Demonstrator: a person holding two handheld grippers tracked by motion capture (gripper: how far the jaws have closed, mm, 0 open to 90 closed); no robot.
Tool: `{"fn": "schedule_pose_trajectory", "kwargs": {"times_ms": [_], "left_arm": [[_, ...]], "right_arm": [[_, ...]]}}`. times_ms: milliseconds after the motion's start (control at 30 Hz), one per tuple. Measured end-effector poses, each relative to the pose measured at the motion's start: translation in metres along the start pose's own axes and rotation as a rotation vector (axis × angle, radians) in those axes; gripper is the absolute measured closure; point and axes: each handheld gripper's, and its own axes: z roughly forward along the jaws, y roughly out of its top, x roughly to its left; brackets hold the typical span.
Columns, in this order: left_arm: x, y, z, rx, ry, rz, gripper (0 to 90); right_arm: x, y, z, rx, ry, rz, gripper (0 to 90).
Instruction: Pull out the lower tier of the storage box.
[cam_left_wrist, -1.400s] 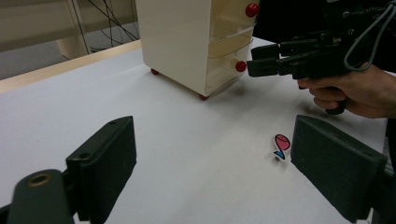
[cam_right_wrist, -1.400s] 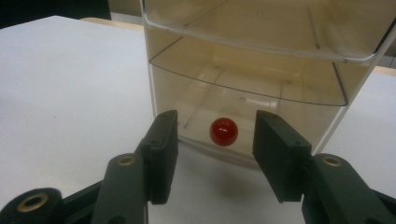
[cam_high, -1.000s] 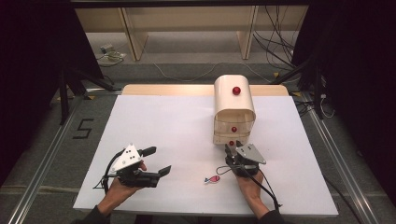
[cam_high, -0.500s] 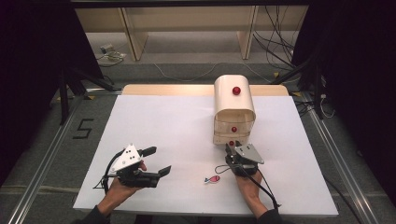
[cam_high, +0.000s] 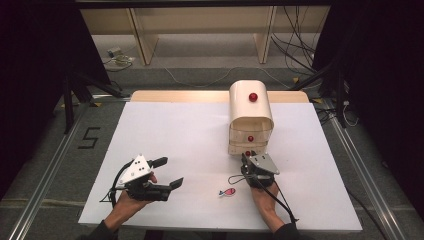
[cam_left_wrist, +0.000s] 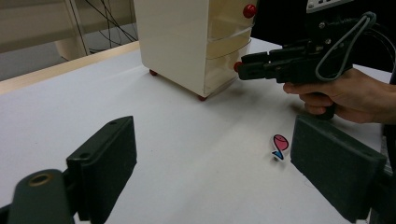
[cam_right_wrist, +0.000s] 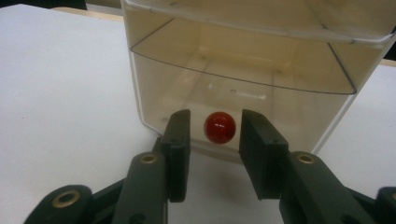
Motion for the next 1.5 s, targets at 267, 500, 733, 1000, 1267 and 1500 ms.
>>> {"fn": "schedule_pose_trajectory", "kwargs": {"times_ms": [267, 500, 733, 1000, 1267, 1500], "left_arm": [[0.0, 0.0, 0.0, 0.001, -0.001, 0.001, 14.3], [0.0, 0.0, 0.0, -0.004, -0.004, 0.002, 14.5], [-0.001, 0.0, 0.0, -0.005, -0.004, 0.004, 14.6], [-0.001, 0.0, 0.0, -0.005, -0.004, 0.004, 14.6], [-0.001, 0.0, 0.0, -0.004, -0.002, 0.004, 14.6], [-0.001, 0.0, 0.0, -0.002, -0.003, 0.007, 14.6]], "right_arm": [[0.003, -0.001, 0.003, 0.01, -0.02, 0.003, 66.8], [0.007, 0.0, 0.004, 0.012, -0.051, 0.004, 68.4], [0.009, 0.0, 0.005, 0.014, -0.078, 0.022, 71.0], [0.011, 0.0, 0.005, 0.015, -0.096, 0.043, 71.8], [0.014, 0.0, 0.005, 0.014, -0.114, 0.05, 73.0], [0.015, 0.0, 0.006, 0.013, -0.127, 0.05, 73.3]]}}
